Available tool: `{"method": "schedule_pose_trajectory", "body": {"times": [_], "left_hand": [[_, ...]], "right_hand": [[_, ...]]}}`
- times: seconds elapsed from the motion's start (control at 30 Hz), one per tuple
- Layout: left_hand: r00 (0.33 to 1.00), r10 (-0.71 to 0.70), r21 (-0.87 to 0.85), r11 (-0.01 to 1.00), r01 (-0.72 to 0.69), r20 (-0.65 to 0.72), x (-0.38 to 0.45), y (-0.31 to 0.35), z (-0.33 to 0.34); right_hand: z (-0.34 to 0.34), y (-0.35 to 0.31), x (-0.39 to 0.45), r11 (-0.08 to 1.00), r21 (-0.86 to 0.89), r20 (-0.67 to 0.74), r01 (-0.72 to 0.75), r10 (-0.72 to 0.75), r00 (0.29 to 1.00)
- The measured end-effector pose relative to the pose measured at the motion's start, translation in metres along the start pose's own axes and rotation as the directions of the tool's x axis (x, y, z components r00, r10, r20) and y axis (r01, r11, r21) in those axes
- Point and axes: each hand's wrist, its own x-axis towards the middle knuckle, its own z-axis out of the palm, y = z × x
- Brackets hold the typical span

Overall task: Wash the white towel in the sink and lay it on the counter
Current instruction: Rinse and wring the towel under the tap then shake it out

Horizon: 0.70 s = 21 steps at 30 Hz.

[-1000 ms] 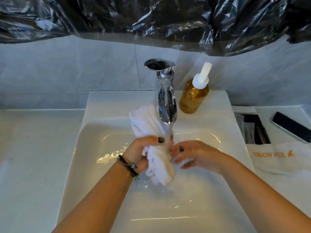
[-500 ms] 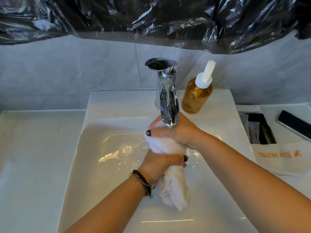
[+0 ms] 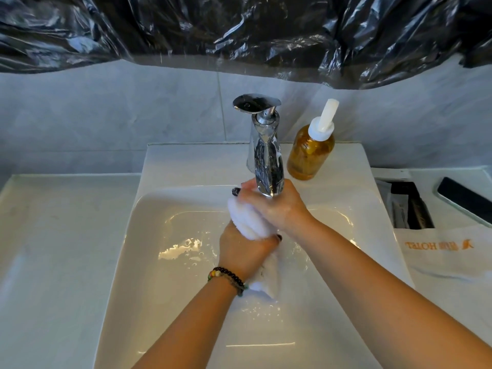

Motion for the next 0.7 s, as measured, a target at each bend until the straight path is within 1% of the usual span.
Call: {"method": "schedule_pose_trajectory", "body": {"times": [0.07,0.1,0.13,0.17,0.2,0.23,0.27,0.3,0.33,0.37,0.43,0.47,0.5,0.53,0.57,0.6,0.63,0.67,0.7], "left_hand": [[0.998,-0.012,0.219,0.976,-0.001,0.059,-0.003,0.001,-0.011],[0.999,0.009,0.289,0.957,-0.018,0.034,-0.003,0.001,-0.017],[1.000,0.011,0.276,0.961,-0.005,-0.020,-0.006,0.003,-0.024],[0.998,0.009,0.222,0.975,0.007,-0.068,-0.008,0.004,-0.031],[0.992,-0.021,0.152,0.988,0.040,-0.125,-0.010,0.003,-0.038],[0.984,-0.045,0.075,0.995,0.058,-0.171,-0.012,0.003,-0.045],[0.976,-0.073,-0.014,0.997,0.072,-0.205,-0.016,0.001,-0.051],[0.970,-0.096,-0.096,0.992,0.076,-0.224,-0.018,-0.002,-0.057],[0.963,-0.123,-0.155,0.984,0.087,-0.241,-0.019,-0.005,-0.062],[0.954,-0.154,-0.200,0.974,0.104,-0.255,-0.021,-0.007,-0.066],[0.941,-0.201,-0.265,0.956,0.128,-0.271,-0.022,-0.010,-0.075],[0.936,-0.217,-0.283,0.949,0.136,-0.277,-0.023,-0.012,-0.078],[0.931,-0.232,-0.298,0.943,0.145,-0.281,-0.023,-0.014,-0.082],[0.930,-0.243,-0.310,0.938,0.153,-0.277,-0.023,-0.017,-0.085],[0.927,-0.258,-0.316,0.934,0.167,-0.271,-0.022,-0.020,-0.087],[0.924,-0.273,-0.322,0.929,0.181,-0.269,-0.022,-0.021,-0.089],[0.920,-0.289,-0.331,0.923,0.195,-0.265,-0.022,-0.023,-0.090],[0.917,-0.298,-0.339,0.919,0.201,-0.264,-0.021,-0.026,-0.092],[0.912,-0.311,-0.342,0.915,0.212,-0.266,-0.020,-0.027,-0.092]], "right_hand": [[0.004,-0.005,-0.007,0.998,0.067,-0.060,-0.014,0.018,0.998],[0.006,-0.008,-0.010,0.993,0.111,-0.110,-0.027,0.039,0.993],[0.009,-0.010,-0.011,0.984,0.174,-0.148,-0.044,0.071,0.986],[0.010,-0.014,-0.014,0.952,0.299,-0.165,-0.062,0.115,0.980],[0.013,-0.015,-0.011,0.874,0.478,-0.156,-0.082,0.176,0.972],[0.015,-0.017,-0.008,0.712,0.691,-0.098,-0.122,0.260,0.961],[0.016,-0.022,-0.005,0.494,0.850,0.004,-0.181,0.339,0.941],[0.016,-0.025,-0.002,0.302,0.925,0.105,-0.231,0.382,0.918],[0.016,-0.025,0.001,0.205,0.943,0.162,-0.261,0.402,0.901],[0.017,-0.024,0.003,0.196,0.936,0.199,-0.292,0.389,0.900],[0.020,-0.017,0.003,0.318,0.888,0.228,-0.331,0.318,0.920],[0.020,-0.016,0.001,0.408,0.853,0.211,-0.327,0.303,0.929],[0.020,-0.010,0.001,0.548,0.783,0.141,-0.294,0.305,0.942],[0.018,-0.003,0.000,0.730,0.637,0.019,-0.247,0.306,0.952],[0.015,0.006,0.000,0.875,0.442,-0.129,-0.197,0.279,0.952],[0.012,0.020,0.000,0.957,0.254,-0.279,-0.139,0.210,0.937],[0.010,0.034,-0.001,0.993,0.075,-0.398,-0.090,0.113,0.910],[0.009,0.049,-0.002,0.995,-0.093,-0.456,-0.042,-0.005,0.890],[0.011,0.062,-0.007,0.966,-0.258,-0.445,0.014,-0.132,0.886]]}}
